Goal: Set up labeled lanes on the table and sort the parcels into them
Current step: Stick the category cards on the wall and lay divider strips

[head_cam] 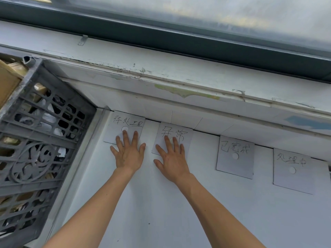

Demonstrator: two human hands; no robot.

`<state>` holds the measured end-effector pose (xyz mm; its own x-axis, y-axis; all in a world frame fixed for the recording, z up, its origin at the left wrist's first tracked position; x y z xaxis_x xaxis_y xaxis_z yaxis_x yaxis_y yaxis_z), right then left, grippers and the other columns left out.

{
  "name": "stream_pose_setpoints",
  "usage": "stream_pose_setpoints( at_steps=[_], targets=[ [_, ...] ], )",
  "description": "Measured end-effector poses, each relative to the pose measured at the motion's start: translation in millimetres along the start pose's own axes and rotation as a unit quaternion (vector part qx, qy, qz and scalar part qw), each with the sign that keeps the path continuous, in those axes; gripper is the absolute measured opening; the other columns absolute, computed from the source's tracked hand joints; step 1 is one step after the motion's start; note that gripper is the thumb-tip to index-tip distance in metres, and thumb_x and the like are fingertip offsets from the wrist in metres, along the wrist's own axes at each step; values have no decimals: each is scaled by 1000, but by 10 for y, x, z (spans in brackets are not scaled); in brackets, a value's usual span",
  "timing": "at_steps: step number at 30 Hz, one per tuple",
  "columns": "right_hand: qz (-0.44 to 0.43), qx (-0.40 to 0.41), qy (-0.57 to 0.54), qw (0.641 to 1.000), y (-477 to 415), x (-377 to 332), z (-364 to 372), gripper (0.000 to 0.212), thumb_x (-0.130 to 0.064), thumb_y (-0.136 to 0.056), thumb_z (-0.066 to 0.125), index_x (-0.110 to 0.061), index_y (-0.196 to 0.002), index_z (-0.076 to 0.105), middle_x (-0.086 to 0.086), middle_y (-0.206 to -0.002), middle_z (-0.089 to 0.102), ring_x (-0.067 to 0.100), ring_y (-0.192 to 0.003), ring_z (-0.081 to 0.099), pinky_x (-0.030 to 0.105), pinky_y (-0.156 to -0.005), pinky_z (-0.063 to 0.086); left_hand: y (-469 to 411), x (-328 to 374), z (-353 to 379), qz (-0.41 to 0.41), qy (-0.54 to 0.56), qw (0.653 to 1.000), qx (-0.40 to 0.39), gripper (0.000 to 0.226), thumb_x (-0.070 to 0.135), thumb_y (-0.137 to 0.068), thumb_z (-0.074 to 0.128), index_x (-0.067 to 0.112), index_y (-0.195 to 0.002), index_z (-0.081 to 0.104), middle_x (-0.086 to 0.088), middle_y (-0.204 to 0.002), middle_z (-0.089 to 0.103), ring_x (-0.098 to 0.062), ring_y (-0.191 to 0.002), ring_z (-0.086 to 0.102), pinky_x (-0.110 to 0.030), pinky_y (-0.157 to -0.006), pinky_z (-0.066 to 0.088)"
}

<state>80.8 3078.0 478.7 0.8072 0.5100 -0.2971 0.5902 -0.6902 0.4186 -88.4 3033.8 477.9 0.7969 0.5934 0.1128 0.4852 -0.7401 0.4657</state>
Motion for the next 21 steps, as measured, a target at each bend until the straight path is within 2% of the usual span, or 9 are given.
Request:
stream_pose_setpoints(
  at_steps=[9, 13, 17, 21],
  targets=[
    [-1, -1, 1, 1000, -20, -45, -1, 61, -52, -104, 33, -29, -160, 19, 7, -168, -10, 35, -153, -14, 55, -123, -4, 11, -36, 23, 5, 7, 1000, 6, 66, 58, -101, 15, 31, -158, -5, -8, -166, -15, -35, -151, -12, -61, -120, 0],
    [0, 6, -5, 1000, -22, -30, 11, 60, -50, -105, 33, -28, -159, 20, 7, -168, -9, 34, -153, -14, 55, -123, -4, 71, 16, 4, 28, 22, 998, 51, 66, 55, -102, 18, 28, -159, -4, -9, -166, -14, -32, -152, -12, -56, -121, -5],
    [-4, 25, -24, 999, -6, -36, -14, 59, -49, -104, 35, -28, -158, 24, 8, -169, -3, 34, -154, -9, 56, -123, -1, 211, 223, -17, 129, 51, 985, 100, 59, 44, -106, 29, 25, -159, 11, -8, -167, -2, -29, -153, -2, -48, -123, -4],
    [28, 133, -80, 987, 178, 242, -176, 55, -44, -104, 41, -24, -155, 35, 10, -167, 13, 33, -155, 3, 54, -124, 8, 354, 509, 65, 243, 67, 963, 94, 51, 31, -105, 42, 21, -154, 34, -9, -165, 16, -31, -152, 13, -47, -124, 10]
  ],
)
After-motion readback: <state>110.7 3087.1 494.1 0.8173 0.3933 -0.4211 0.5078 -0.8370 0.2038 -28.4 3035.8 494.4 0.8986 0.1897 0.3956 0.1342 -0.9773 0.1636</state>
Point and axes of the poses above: each hand's wrist, its own y-axis away from the middle knuckle, its own z-axis out of the palm, x = y × z, the point moved 3 cm from there along -y, towards the middle knuckle
